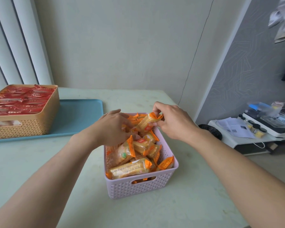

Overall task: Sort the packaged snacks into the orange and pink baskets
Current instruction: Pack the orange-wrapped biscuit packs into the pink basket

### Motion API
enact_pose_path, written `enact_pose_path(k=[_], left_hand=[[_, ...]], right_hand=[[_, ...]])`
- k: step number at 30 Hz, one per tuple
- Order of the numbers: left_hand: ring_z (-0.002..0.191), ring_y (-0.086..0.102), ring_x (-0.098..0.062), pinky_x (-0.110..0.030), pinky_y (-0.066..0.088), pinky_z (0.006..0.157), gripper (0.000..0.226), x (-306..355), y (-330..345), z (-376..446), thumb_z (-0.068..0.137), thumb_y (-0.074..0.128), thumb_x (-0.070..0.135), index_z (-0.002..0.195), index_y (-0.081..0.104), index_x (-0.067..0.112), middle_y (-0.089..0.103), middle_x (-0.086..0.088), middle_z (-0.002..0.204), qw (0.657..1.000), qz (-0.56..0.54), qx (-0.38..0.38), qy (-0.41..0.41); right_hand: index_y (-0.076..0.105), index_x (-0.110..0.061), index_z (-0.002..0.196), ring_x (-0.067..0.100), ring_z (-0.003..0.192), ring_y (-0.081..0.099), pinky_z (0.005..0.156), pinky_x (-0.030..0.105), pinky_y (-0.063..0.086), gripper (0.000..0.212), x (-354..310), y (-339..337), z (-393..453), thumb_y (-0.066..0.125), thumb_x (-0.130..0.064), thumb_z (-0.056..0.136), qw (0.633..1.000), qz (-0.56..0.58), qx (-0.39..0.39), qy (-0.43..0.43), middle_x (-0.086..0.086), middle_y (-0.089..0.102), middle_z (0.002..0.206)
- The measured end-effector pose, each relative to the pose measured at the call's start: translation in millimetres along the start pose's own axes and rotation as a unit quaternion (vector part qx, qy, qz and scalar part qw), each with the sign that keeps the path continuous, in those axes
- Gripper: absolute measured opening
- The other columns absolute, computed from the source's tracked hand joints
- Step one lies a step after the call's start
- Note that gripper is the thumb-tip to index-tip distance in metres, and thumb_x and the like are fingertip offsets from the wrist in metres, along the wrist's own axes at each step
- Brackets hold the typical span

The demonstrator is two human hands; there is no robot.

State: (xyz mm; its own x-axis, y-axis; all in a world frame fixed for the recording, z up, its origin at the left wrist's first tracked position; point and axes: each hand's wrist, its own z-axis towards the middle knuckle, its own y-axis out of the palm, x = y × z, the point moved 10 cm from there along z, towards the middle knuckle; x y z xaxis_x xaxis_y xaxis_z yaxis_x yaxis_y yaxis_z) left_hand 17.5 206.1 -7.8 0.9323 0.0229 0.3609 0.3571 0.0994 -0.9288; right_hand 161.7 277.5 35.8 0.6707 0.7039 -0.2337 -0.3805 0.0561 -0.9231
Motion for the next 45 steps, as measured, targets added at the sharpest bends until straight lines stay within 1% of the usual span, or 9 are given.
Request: enact_pose_path(k=[9,19,21,24,28,33,38,42,45], left_hand=[[0.155,0.009,-0.018,-0.042,0.014,0.123,0.059,0,-5,-2,0.079,0.055,0.08,0.128,0.063,0.048,0.035,0.014,0.159,0.999,0.041,0.003,-0.009],[0.155,-0.005,-0.012,-0.045,0.005,0.125,0.022,2,3,-3,0.092,0.058,0.059,0.103,0.071,0.045,0.024,0.013,0.164,0.996,-0.072,-0.055,0.022],[0.154,-0.012,-0.012,-0.048,0.003,0.125,0.031,-3,7,-6,0.091,0.058,0.058,0.119,0.067,0.048,0.015,0.014,0.166,0.995,-0.046,-0.084,0.005],[0.154,-0.016,-0.016,-0.05,0.002,0.125,0.038,-2,10,-7,0.091,0.055,0.053,0.129,0.06,0.048,0.008,0.012,0.168,0.995,-0.017,-0.096,0.004],[0.155,-0.008,-0.017,-0.04,0.008,0.125,0.024,-1,4,-3,0.09,0.065,0.04,0.113,0.065,0.038,0.019,0.007,0.166,0.997,-0.043,-0.057,0.022],[0.151,0.02,-0.012,-0.033,0.025,0.118,0.041,-4,-13,-4,0.073,0.082,0.054,0.102,0.059,0.036,0.038,0.012,0.156,0.993,-0.116,-0.017,0.026],[0.102,0.07,-0.013,-0.045,0.053,0.1,0.062,-13,-50,-16,0.056,0.08,0.068,0.101,0.071,0.026,0.075,0.008,0.107,0.963,-0.267,0.043,0.019],[0.103,0.069,-0.015,-0.046,0.049,0.103,0.043,-20,-68,-20,0.066,0.085,0.053,0.096,0.074,0.024,0.076,0.007,0.099,0.964,-0.254,0.082,0.017],[0.118,0.059,-0.01,-0.034,0.045,0.105,0.064,-22,-61,-20,0.066,0.085,0.054,0.123,0.068,0.03,0.064,0.015,0.129,0.993,-0.103,0.05,-0.009]], right_hand=[[0.049,-0.033,0.094,0.019,0.089,0.054,0.069,0.036,0.045,0.026,-7,20,9,0.073,-0.027,0.089,0.986,-0.086,-0.143,-0.006,-0.014,0.05,0.088],[0.069,-0.033,0.101,0.014,0.1,0.052,0.071,0.033,0.04,0.025,-22,17,2,0.082,-0.04,0.081,0.979,-0.165,-0.115,-0.033,-0.009,0.047,0.101],[0.072,-0.032,0.092,0.01,0.095,0.057,0.074,0.034,0.048,0.017,-24,9,-4,0.077,-0.047,0.084,0.983,-0.111,-0.147,-0.026,-0.015,0.058,0.094],[0.069,-0.016,0.075,0.014,0.062,0.054,0.065,0.034,0.046,0.056,-28,23,-18,0.052,-0.067,0.092,0.973,-0.042,-0.228,-0.003,-0.008,0.053,0.058],[0.067,-0.008,0.077,0.023,0.06,0.045,0.059,0.037,0.038,0.059,-36,40,-32,0.056,-0.064,0.093,0.961,-0.03,-0.273,-0.001,0.009,0.054,0.062],[0.07,-0.025,0.092,0.017,0.092,0.069,0.086,0.036,0.054,0.026,-35,20,-25,0.069,-0.052,0.09,0.975,0.064,-0.211,0.025,-0.001,0.076,0.102],[0.062,-0.024,0.097,0.012,0.085,0.074,0.085,0.037,0.057,0.024,-44,14,-13,0.078,-0.038,0.086,0.958,0.259,-0.112,0.05,-0.008,0.078,0.092],[0.073,-0.023,0.108,0.005,0.089,0.066,0.077,0.022,0.051,0.023,-65,38,-18,0.077,-0.034,0.088,0.973,0.13,-0.193,-0.006,-0.009,0.075,0.106],[0.074,-0.026,0.116,0.012,0.098,0.067,0.085,0.027,0.054,0.026,-61,44,-24,0.069,-0.037,0.093,0.974,0.022,-0.227,-0.022,-0.008,0.073,0.114]])
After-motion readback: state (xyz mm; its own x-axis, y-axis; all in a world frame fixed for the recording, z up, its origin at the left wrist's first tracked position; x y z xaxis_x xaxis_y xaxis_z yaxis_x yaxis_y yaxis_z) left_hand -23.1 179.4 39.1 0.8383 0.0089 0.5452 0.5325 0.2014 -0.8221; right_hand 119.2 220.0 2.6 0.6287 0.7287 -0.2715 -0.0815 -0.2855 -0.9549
